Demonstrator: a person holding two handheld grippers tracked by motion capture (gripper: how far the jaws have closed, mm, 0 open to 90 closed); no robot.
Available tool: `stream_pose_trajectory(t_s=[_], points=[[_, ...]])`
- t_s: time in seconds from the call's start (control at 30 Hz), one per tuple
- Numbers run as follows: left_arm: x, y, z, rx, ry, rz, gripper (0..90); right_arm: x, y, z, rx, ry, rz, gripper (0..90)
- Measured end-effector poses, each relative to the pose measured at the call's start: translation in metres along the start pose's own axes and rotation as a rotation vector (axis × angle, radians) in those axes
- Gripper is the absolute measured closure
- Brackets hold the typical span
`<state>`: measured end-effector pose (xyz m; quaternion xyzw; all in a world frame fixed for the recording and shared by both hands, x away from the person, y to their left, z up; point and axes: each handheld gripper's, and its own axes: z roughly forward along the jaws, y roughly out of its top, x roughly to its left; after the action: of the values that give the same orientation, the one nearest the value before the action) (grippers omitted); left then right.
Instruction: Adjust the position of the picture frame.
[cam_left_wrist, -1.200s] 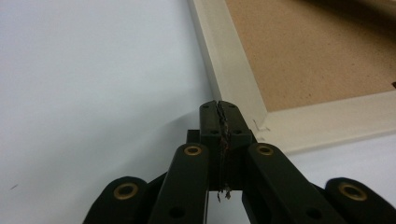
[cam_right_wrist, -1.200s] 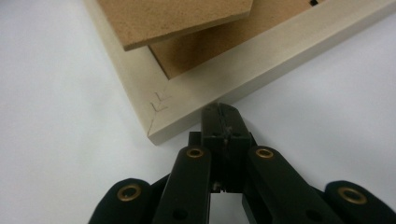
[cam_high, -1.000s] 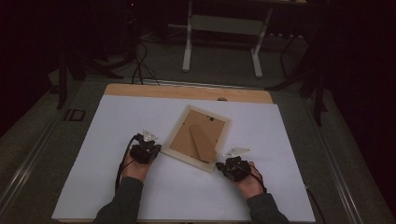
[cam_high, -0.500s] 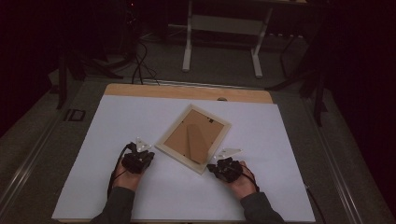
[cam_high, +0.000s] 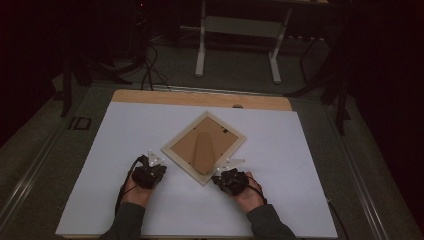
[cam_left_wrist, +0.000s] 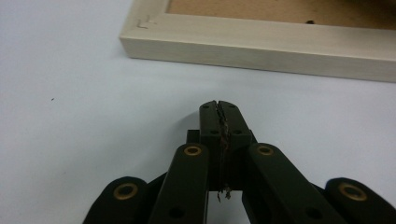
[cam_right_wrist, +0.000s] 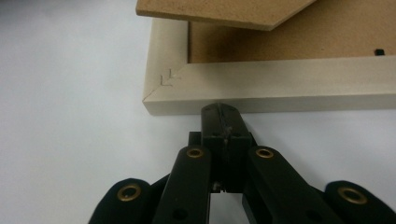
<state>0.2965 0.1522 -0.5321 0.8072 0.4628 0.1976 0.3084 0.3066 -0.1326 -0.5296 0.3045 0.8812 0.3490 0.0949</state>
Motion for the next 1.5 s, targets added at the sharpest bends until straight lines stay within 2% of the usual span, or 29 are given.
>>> stream_pose_trajectory(t_s=[0.5,0.73,0.83,0.97,1.17,1.3,1.33,1.43,1.47,1.5], points=[[0.0,0.0,0.001,-0.003,-0.001,0.001,90.0,0.021,0.019,0.021,-0.009,0.026,-0.044,90.0],[0.0,0.0,0.0,-0.005,0.005,0.002,90.0,0.023,0.022,0.023,-0.009,0.022,-0.07,90.0],[0.0,0.0,0.001,-0.005,0.006,-0.001,90.0,0.012,0.017,0.016,-0.021,0.002,-0.041,90.0],[0.0,0.0,0.001,-0.005,0.004,-0.005,90.0,-0.009,0.014,0.008,-0.024,-0.05,0.003,90.0],[0.001,0.001,0.0,-0.007,-0.005,-0.018,90.0,-0.043,0.016,-0.008,-0.066,-0.144,0.078,90.0],[0.0,0.002,0.001,-0.001,-0.008,-0.02,90.0,-0.063,0.019,-0.014,-0.085,-0.199,0.107,90.0],[0.0,0.002,0.001,-0.001,-0.008,-0.017,90.0,-0.072,0.02,-0.016,-0.093,-0.219,0.13,90.0],[0.0,0.003,0.002,0.003,-0.009,-0.013,90.0,-0.085,0.022,-0.02,-0.111,-0.246,0.179,90.0],[0.0,0.003,0.002,0.003,-0.009,-0.013,90.0,-0.085,0.022,-0.02,-0.111,-0.246,0.179,90.0],[0.001,0.003,0.002,0.004,-0.01,-0.019,90.0,-0.093,0.023,-0.022,-0.118,-0.264,0.198,90.0]])
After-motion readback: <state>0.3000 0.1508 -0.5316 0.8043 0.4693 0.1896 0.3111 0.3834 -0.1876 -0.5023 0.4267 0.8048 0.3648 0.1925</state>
